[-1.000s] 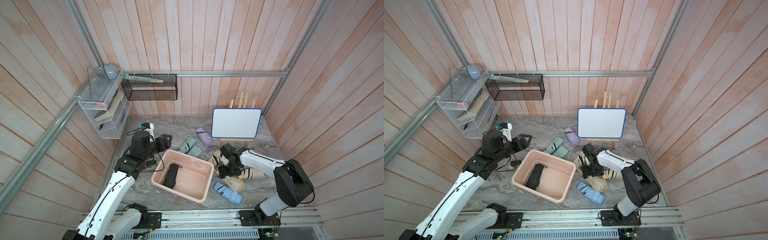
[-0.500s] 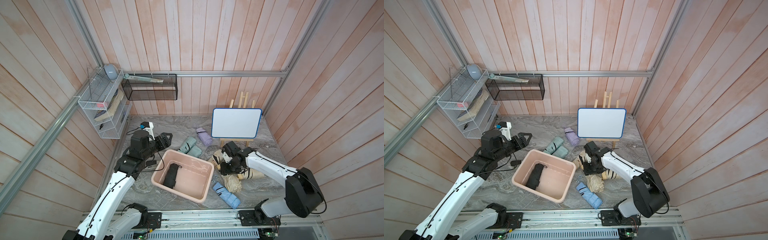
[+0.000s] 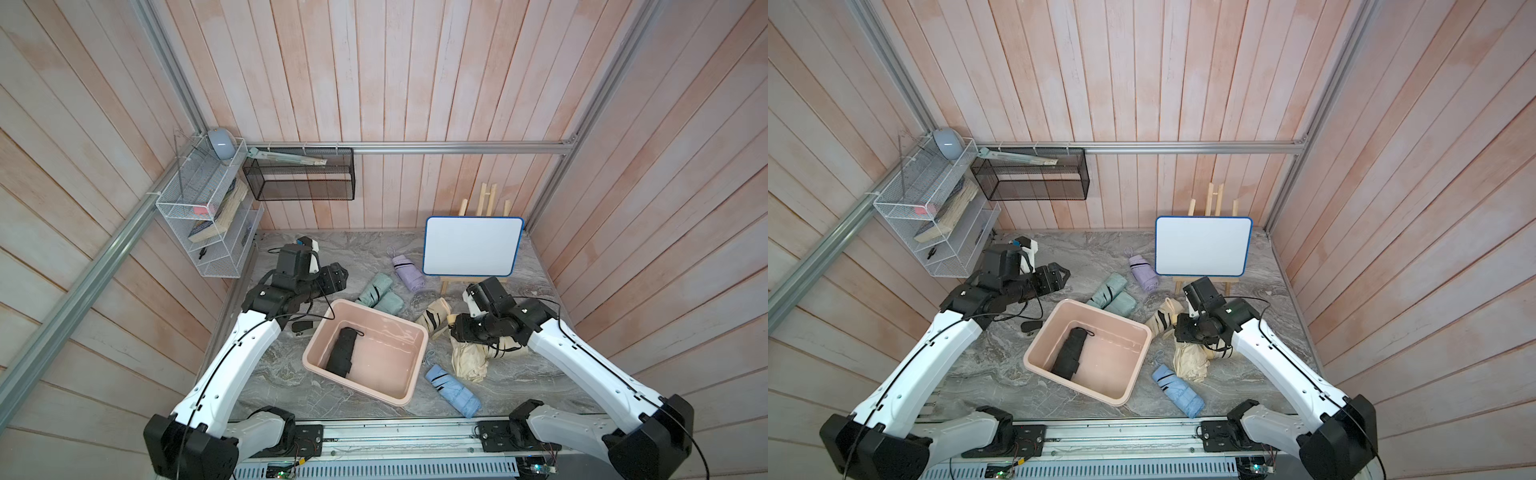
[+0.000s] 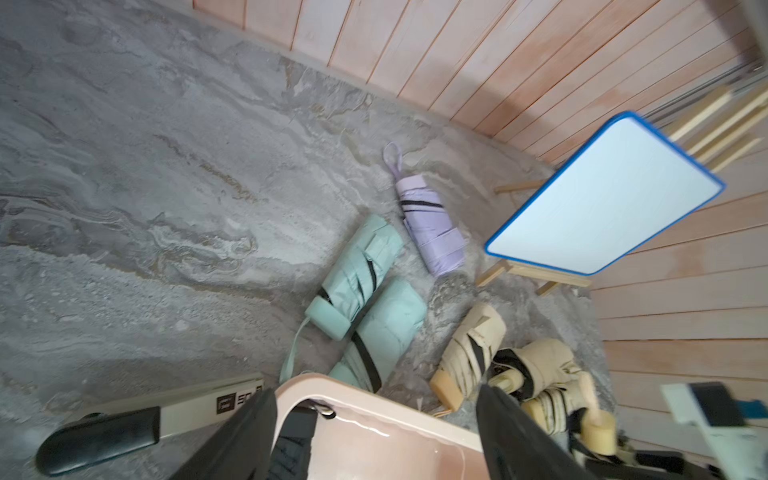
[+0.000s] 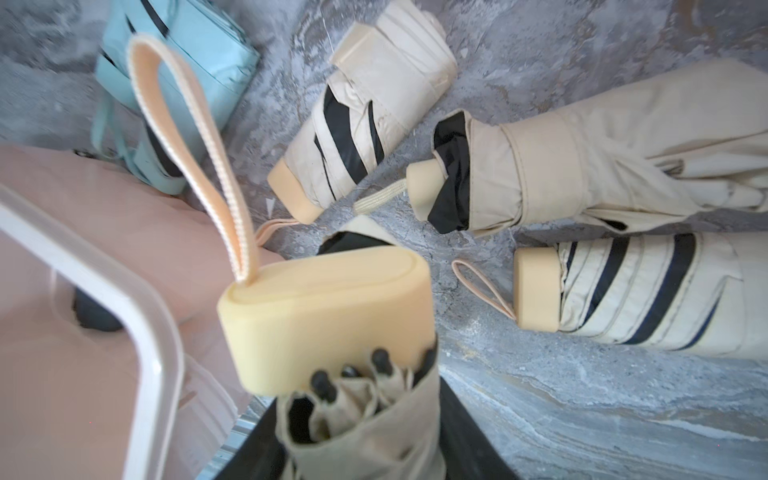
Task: Put the umbrella into the storage box
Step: Pick up the umbrella from the center of the board, then place the umbrella in the storage box.
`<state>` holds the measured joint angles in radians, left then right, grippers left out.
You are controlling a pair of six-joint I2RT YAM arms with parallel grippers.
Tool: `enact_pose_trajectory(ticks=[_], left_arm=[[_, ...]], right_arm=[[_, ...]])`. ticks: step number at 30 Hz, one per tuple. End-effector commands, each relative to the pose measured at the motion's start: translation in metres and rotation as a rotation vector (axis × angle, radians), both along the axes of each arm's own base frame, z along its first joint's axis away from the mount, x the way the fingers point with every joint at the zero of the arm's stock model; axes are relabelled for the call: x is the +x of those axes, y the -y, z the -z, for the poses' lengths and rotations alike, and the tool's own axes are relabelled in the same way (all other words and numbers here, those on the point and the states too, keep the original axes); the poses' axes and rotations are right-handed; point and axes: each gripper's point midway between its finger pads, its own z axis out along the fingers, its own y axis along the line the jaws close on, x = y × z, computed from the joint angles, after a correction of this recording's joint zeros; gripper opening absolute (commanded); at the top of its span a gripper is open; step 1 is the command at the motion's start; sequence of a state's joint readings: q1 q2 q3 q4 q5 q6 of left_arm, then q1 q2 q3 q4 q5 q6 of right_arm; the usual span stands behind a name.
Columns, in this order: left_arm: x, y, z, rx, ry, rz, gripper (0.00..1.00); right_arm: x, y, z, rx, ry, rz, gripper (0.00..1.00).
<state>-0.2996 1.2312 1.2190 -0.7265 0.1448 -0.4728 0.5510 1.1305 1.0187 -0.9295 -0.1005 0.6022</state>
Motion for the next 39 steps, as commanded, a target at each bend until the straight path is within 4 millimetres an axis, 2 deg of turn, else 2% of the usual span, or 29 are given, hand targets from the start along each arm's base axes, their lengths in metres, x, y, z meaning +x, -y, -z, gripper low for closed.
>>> enact_pose_trajectory(ticks=[1,4,10,17,25,29,35,39], left_arm=[[-0.020,-0.016,0.021,0.159,-0.107,0.070,0.87],[-0.023,-0.015,0.032,0.157,-0.144,0.116,0.91],[-0.033,-0.013,0.063,0.140,-0.236,0.163,0.92],[-0.039,-0.028,0.074,0.171,-0.264,0.120,0.87],[-0.044,-0.029,0.089,0.151,-0.289,0.120,0.78],[-0.044,-0.027,0.091,0.141,-0.284,0.125,0.71],[-0.058,-0.028,0.100,0.127,-0.306,0.125,0.57],[-0.058,-0.026,0.102,0.099,-0.303,0.104,0.49]], right_arm=[[-0.002,0.003,-0.028,0.058,0.010,0.102,0.19],[-0.001,-0.004,-0.043,0.130,0.017,0.138,0.19],[0.005,-0.020,-0.066,0.212,0.034,0.148,0.19],[0.007,-0.042,-0.091,0.329,0.058,0.174,0.19],[0.004,-0.098,-0.148,0.502,0.126,0.152,0.19],[0.000,-0.134,-0.166,0.606,0.126,0.133,0.19],[-0.005,-0.192,-0.166,0.684,0.105,0.124,0.19],[-0.005,-0.214,-0.158,0.694,0.091,0.136,0.18]])
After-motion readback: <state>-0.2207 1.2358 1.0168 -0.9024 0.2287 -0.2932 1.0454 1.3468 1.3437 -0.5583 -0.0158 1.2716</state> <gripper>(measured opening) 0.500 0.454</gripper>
